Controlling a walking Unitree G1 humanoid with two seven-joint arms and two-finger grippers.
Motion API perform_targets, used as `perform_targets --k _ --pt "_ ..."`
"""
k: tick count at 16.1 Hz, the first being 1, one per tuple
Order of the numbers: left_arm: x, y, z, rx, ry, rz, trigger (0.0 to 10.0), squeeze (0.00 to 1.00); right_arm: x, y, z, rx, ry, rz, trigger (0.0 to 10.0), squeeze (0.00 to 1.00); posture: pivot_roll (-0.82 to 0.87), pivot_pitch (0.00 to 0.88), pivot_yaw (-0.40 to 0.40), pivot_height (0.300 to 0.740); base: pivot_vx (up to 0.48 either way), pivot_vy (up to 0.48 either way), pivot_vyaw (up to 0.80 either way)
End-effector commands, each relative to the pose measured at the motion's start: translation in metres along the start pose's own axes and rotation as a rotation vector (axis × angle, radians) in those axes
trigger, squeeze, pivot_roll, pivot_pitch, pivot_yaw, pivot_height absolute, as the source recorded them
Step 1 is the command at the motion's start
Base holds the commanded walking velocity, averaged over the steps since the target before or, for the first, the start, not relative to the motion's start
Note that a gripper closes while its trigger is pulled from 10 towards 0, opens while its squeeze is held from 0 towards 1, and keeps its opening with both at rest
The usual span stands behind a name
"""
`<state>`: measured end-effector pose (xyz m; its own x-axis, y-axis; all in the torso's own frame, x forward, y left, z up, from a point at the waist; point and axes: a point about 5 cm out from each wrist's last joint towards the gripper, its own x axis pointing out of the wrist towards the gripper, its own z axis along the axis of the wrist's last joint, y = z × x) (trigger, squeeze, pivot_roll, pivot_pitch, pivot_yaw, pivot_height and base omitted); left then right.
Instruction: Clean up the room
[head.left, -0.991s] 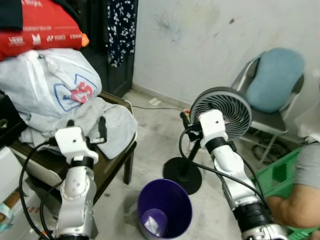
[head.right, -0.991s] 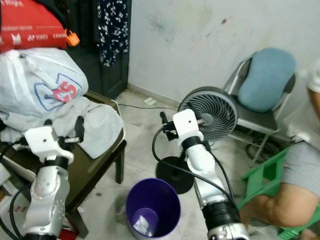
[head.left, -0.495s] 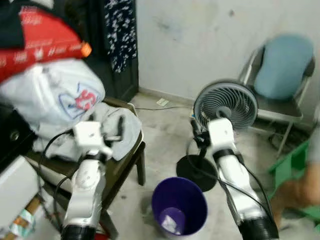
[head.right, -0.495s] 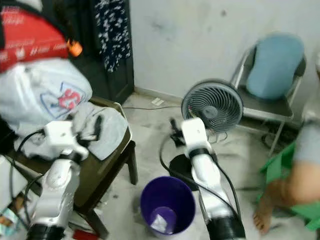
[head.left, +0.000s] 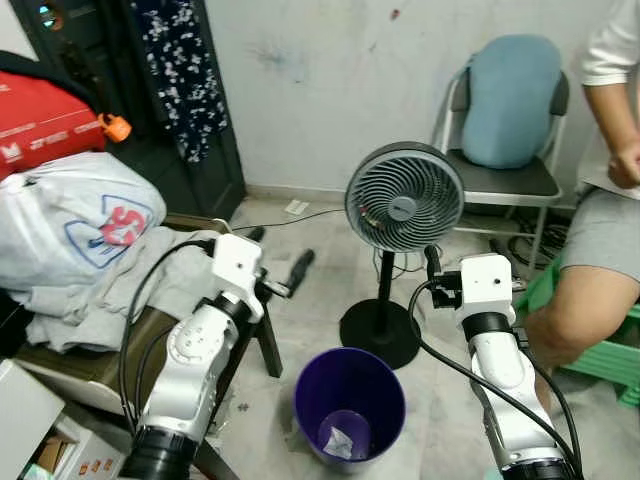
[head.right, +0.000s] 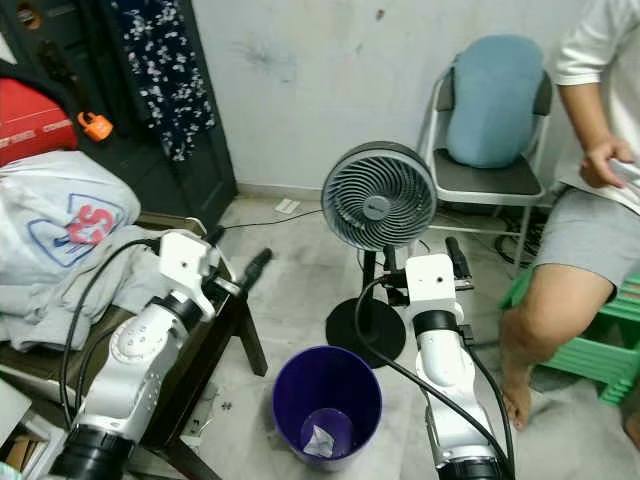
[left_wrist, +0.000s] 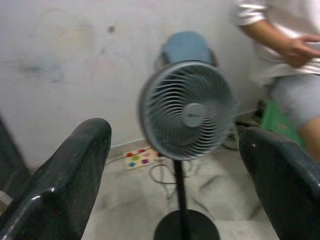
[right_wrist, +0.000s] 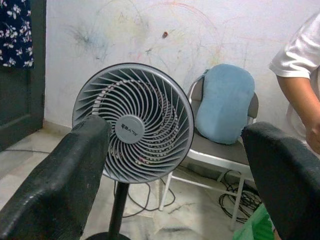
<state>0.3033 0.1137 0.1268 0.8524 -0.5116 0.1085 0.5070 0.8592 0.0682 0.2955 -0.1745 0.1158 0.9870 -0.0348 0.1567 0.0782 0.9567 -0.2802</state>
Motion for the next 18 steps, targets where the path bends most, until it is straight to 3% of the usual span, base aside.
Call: perform_targets --k 1,6,7,9,12,18 --pt "-0.004 -0.004 0.0 0.014 0.016 -0.017 10.0 0.0 0.003 -0.002 0.007 -0.007 -0.022 0.003 10.0 0.0 -0.19 0.028 0.096 0.74 0.0 0.0 0.0" --pt "-0.022 -0.018 -0.009 0.007 -0.001 0.048 10.0 0.0 0.003 0.003 0.007 0.019 -0.01 0.001 10.0 0.0 -0.16 0.03 0.063 0.74 0.0 0.0 0.0" --pt "-0.029 -0.011 -0.008 -0.01 -0.007 0.148 10.0 0.0 0.004 0.012 0.01 0.035 -0.013 0.037 10.0 0.0 -0.14 0.034 0.039 0.74 0.0 0.0 0.0" --pt "-0.036 -0.003 -0.008 -0.035 0.0 0.245 10.0 0.0 0.005 0.02 0.013 0.034 -0.026 0.08 10.0 0.0 -0.12 0.045 0.015 0.74 0.0 0.0 0.0" --pt "-0.047 0.0 -0.005 -0.029 -0.004 0.322 10.0 0.0 0.006 0.026 0.017 0.027 -0.036 0.113 10.0 0.0 -0.1 0.07 -0.011 0.74 0.0 0.0 0.69" --pt "-0.04 -0.003 0.004 -0.014 -0.026 0.321 10.0 0.0 0.014 0.034 0.022 0.034 -0.05 0.147 10.0 0.0 -0.1 0.057 -0.013 0.74 0.0 0.0 0.78"
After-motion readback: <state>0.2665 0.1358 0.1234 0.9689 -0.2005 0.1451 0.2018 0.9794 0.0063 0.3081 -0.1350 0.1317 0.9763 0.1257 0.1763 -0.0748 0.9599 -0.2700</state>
